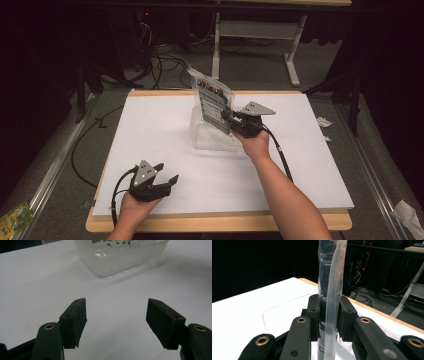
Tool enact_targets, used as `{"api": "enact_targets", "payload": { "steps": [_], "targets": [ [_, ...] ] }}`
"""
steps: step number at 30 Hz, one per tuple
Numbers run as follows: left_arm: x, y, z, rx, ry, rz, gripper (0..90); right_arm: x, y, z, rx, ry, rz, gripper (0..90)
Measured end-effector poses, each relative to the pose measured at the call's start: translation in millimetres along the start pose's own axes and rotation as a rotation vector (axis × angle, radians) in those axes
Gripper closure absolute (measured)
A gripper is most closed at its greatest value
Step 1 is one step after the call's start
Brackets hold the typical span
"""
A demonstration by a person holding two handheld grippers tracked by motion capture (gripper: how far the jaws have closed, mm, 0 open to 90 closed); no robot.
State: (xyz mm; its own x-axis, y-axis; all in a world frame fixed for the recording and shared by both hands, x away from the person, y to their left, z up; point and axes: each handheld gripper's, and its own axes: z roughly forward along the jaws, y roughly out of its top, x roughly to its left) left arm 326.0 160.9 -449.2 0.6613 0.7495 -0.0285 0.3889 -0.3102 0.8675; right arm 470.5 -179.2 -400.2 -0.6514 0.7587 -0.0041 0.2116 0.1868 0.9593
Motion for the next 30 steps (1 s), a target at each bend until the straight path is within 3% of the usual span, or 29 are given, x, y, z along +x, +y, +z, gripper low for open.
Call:
{"api": "enact_targets", "payload": {
  "steps": [7,17,23,30],
  "targets": [
    [0.1,-0.2,0.2,0.001,0.003,-0.001,33.4,-1.9,-9.9,-4.7,0.005,-0.006,0.026,76.0],
    [-1.2,-0.6,1.9,0.01,-0.002,0.005,33.4,-8.0,-34.5,-12.8,0.008,-0.004,0.114,75.8],
    [-1.6,-0.3,2.1,0.008,-0.003,0.003,33.3,-3.4,-31.7,-12.9,0.028,-0.019,0.082,75.3],
    [-1.1,-0.3,1.4,0.009,-0.003,0.005,33.3,-3.2,-27.9,-12.4,0.07,-0.04,0.081,72.4]
  ]
}}
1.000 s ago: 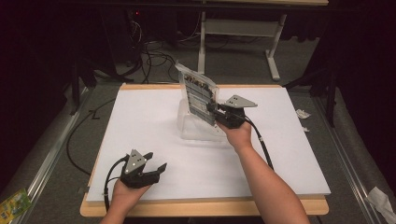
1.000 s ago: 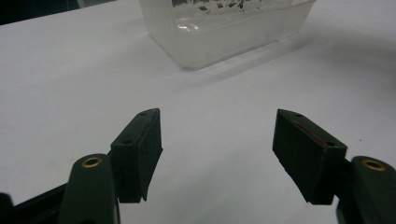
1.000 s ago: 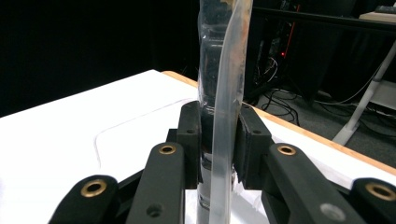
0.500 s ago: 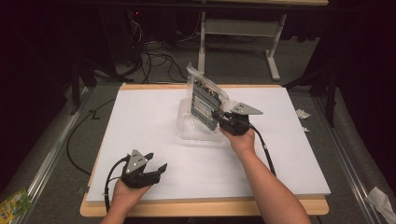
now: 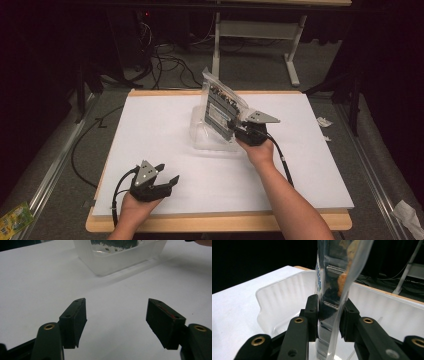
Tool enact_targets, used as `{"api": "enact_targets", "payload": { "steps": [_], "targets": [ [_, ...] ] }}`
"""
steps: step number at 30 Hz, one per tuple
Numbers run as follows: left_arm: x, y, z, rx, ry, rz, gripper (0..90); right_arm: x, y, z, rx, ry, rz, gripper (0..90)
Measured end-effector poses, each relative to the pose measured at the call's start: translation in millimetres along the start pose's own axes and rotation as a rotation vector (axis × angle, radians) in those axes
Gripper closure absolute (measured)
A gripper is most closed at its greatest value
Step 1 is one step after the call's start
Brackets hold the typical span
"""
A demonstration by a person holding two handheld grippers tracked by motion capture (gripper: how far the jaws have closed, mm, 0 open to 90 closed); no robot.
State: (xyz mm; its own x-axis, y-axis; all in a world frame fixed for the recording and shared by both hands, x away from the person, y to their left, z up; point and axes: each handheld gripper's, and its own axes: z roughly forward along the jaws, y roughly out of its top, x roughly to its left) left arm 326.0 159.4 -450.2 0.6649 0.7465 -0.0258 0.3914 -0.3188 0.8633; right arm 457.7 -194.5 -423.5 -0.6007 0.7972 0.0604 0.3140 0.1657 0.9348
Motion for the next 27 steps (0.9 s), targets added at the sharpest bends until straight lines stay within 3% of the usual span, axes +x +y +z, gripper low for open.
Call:
{"api": "enact_targets", "payload": {
  "steps": [8,17,27],
  "targets": [
    [0.6,0.0,0.1,-0.005,0.0,-0.006,33.2,-3.4,1.3,-0.2,0.022,-0.008,0.019,62.1],
    [0.3,0.1,-0.2,-0.006,0.001,-0.002,33.2,-6.2,4.8,-3.0,0.018,-0.026,0.049,52.8],
    [0.4,0.1,-0.1,-0.006,0.001,-0.001,33.2,-7.2,9.9,-7.4,0.003,-0.038,0.05,43.1]
  ]
}}
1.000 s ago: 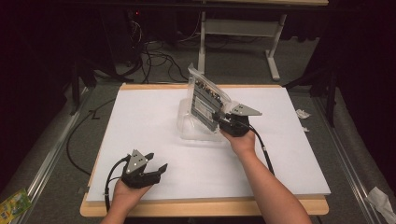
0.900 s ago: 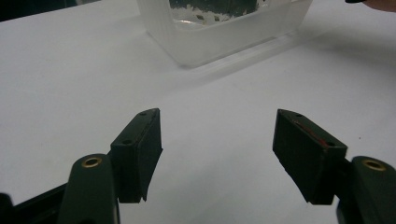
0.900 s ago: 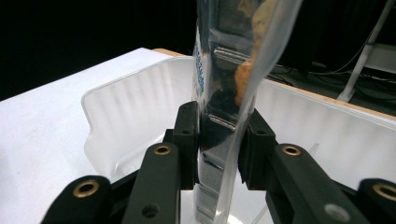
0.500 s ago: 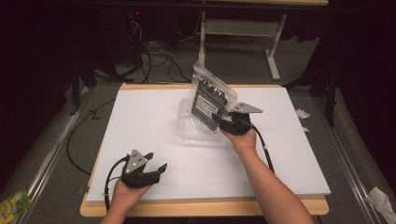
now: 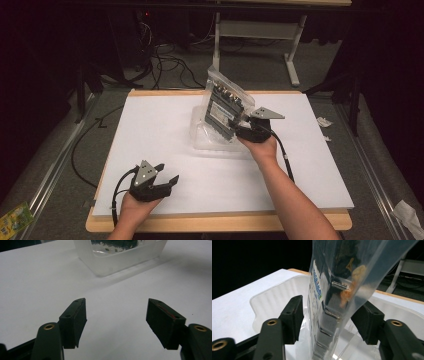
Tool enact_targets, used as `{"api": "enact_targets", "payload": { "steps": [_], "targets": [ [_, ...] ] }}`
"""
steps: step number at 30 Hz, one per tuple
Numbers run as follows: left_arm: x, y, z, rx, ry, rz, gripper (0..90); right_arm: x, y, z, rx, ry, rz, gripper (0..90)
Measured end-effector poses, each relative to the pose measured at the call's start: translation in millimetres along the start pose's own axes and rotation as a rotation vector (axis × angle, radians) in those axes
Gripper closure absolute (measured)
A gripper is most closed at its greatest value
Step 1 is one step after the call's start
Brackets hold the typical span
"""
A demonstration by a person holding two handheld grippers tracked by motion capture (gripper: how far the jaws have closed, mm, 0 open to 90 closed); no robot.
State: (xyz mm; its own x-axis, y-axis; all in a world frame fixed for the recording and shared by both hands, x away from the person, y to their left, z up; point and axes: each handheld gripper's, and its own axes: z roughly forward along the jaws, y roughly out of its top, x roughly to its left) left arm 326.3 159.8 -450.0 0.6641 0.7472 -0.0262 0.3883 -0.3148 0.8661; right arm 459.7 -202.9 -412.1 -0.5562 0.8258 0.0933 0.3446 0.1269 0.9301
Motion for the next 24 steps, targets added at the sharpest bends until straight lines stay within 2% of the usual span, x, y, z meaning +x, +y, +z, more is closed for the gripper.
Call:
{"api": "enact_targets", "payload": {
  "steps": [6,10,15,17,22,24],
  "targets": [
    [0.7,0.0,-0.1,-0.001,0.0,-0.002,33.1,-0.2,4.3,-3.1,-0.013,0.02,0.001,25.8],
    [0.7,0.1,-0.1,-0.003,-0.003,-0.004,33.0,-0.4,6.2,-6.2,-0.003,0.006,0.015,15.1],
    [0.3,0.3,-0.5,-0.005,-0.006,-0.001,32.8,-0.4,8.5,-13.0,0.018,-0.031,0.026,15.5],
    [0.2,0.1,-0.4,-0.005,-0.006,-0.003,32.7,0.3,9.3,-18.0,0.022,-0.03,0.02,15.1],
    [-1.1,0.2,-0.2,-0.005,-0.005,-0.003,32.5,2.4,8.1,-36.3,-0.012,-0.024,-0.001,12.6],
    [-2.0,0.9,-1.3,-0.017,-0.02,-0.023,31.9,2.5,6.3,-44.9,-0.017,-0.021,-0.008,11.7]
  ]
}}
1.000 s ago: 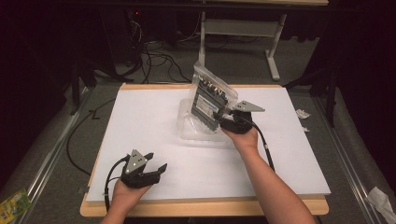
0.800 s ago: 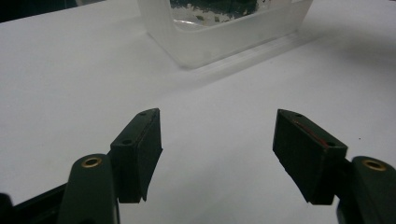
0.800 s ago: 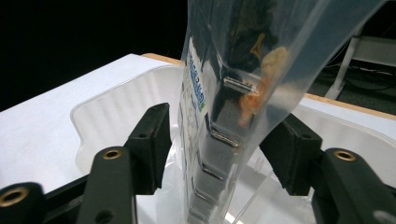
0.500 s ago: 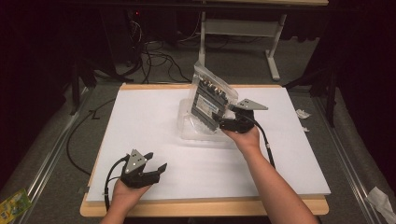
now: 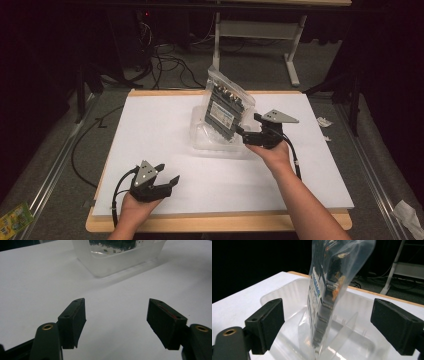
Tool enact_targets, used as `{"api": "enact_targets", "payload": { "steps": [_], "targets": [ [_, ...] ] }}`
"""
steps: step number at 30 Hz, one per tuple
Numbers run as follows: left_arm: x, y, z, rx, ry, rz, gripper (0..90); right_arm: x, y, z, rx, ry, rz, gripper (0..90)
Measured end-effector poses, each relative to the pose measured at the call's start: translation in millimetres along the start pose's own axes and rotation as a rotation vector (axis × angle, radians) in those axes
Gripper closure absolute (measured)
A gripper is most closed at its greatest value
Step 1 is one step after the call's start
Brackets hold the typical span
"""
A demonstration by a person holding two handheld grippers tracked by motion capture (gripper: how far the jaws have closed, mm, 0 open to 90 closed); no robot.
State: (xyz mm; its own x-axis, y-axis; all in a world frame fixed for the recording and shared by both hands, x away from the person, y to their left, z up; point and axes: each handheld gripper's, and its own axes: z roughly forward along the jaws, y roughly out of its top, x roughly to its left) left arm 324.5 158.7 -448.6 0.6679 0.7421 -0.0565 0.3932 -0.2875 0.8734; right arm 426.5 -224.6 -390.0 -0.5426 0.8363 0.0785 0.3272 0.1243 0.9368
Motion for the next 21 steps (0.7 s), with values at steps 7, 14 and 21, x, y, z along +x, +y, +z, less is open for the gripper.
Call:
{"api": "enact_targets", "payload": {
  "steps": [7,14,21],
  "targets": [
    [-5.5,-0.1,0.9,0.008,0.001,0.018,31.3,-3.4,-10.7,-36.2,-0.013,0.013,-0.014,9.6],
    [-7.1,-0.9,1.6,0.01,0.004,0.018,31.1,-5.2,-31.4,-77.1,-0.032,0.001,-0.015,9.4],
    [-15.0,0.2,-1.5,0.005,-0.009,0.029,31.0,-5.7,-57.9,-118.0,-0.05,-0.006,0.016,9.3]
  ]
}}
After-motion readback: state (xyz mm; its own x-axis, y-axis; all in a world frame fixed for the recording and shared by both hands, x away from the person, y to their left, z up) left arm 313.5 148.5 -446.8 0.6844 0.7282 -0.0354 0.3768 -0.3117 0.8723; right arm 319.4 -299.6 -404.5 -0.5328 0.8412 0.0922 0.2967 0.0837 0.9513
